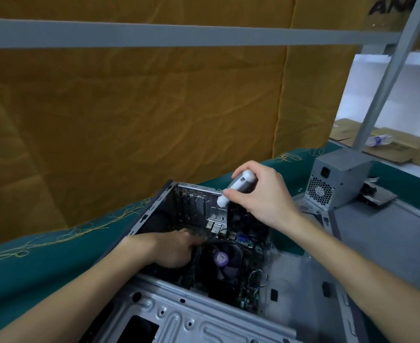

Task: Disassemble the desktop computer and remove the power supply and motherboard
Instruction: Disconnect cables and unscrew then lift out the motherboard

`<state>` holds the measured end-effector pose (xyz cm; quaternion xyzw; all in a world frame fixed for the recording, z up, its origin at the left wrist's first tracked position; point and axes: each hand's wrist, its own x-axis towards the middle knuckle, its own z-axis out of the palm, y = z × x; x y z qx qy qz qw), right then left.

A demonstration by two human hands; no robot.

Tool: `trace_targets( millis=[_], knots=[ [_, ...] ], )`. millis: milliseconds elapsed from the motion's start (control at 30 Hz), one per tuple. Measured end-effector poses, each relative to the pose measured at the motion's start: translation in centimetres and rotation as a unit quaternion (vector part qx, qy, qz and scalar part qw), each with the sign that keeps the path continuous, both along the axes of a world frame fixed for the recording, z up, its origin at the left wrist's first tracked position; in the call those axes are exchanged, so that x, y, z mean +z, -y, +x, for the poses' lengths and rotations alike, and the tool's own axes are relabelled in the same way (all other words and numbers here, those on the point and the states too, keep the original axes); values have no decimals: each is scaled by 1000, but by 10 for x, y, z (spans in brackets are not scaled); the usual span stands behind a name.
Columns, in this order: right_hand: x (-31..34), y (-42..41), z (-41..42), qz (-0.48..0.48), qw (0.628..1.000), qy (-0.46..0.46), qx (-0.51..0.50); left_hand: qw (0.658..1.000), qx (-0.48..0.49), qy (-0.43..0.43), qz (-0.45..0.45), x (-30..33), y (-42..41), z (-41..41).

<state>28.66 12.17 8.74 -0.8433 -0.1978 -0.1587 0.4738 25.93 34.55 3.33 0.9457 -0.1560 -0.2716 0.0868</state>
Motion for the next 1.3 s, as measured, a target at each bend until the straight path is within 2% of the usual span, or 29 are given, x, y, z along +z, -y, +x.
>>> trace_targets(
  millis=[133, 267, 633, 1300],
  knots=[
    [4, -19, 3, -118, 991, 45, 36, 999, 10, -29, 43, -4, 3, 0],
    [6, -39, 12, -193, 976, 66, 73, 999, 22, -15, 39, -3, 4, 3],
    [-8, -54, 23, -213, 971, 63, 89, 997, 22, -24, 73, -1, 7, -3],
    [-13, -59, 23, -221, 967, 93, 88, 998, 22, -22, 62, 16, 12, -8]
  ],
)
